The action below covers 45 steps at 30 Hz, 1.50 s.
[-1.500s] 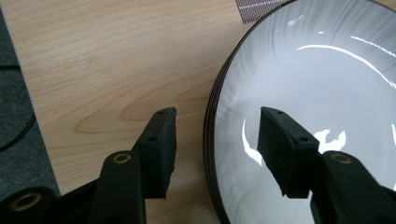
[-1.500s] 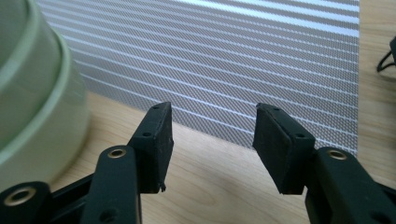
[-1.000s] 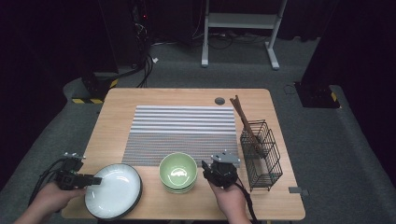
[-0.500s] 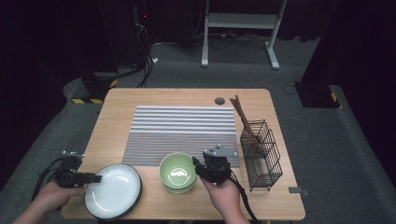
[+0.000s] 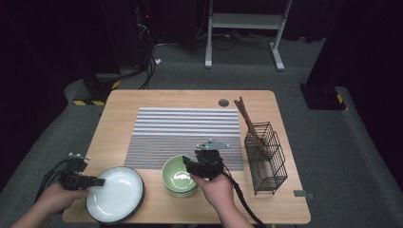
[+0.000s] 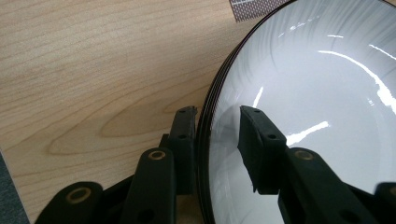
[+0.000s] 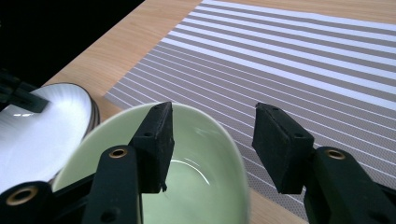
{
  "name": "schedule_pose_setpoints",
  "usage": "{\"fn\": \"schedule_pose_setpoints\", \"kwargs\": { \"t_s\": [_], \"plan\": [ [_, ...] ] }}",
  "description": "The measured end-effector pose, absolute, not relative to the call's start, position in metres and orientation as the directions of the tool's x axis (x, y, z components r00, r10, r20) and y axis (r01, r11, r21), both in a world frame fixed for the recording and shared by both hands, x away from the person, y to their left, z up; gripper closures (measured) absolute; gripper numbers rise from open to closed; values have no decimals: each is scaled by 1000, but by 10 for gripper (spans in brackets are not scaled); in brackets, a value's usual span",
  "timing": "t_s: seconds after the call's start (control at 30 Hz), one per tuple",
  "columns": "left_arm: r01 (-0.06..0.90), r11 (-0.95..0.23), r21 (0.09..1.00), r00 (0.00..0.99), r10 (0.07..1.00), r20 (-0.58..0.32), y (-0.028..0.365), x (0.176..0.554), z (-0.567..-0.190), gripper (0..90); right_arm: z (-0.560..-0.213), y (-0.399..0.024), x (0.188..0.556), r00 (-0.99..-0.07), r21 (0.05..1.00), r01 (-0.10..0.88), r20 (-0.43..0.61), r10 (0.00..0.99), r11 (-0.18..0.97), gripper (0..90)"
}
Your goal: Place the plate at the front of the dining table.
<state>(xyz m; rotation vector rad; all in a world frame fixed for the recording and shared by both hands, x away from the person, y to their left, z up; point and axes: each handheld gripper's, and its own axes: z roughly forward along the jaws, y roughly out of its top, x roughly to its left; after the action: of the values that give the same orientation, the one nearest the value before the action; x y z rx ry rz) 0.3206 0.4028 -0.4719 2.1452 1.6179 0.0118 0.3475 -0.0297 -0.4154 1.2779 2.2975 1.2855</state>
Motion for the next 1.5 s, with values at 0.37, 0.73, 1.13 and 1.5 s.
{"fn": "schedule_pose_setpoints", "kwargs": {
  "t_s": [0.37,0.73,1.13,1.5],
  "plan": [
    [911,-200,360,310,909,-280,408,319,-472,695,-408,-2,350,-620,759,603,250,744,247,504],
    [914,-200,354,317,896,-312,413,319,-474,686,-408,23,350,-631,740,624,288,720,251,505],
    [902,-209,378,337,889,-311,415,315,-469,683,-405,55,342,-660,727,609,242,712,318,502],
    [886,-233,401,364,885,-290,416,312,-461,682,-404,84,326,-685,711,593,197,701,378,455]
  ]
}}
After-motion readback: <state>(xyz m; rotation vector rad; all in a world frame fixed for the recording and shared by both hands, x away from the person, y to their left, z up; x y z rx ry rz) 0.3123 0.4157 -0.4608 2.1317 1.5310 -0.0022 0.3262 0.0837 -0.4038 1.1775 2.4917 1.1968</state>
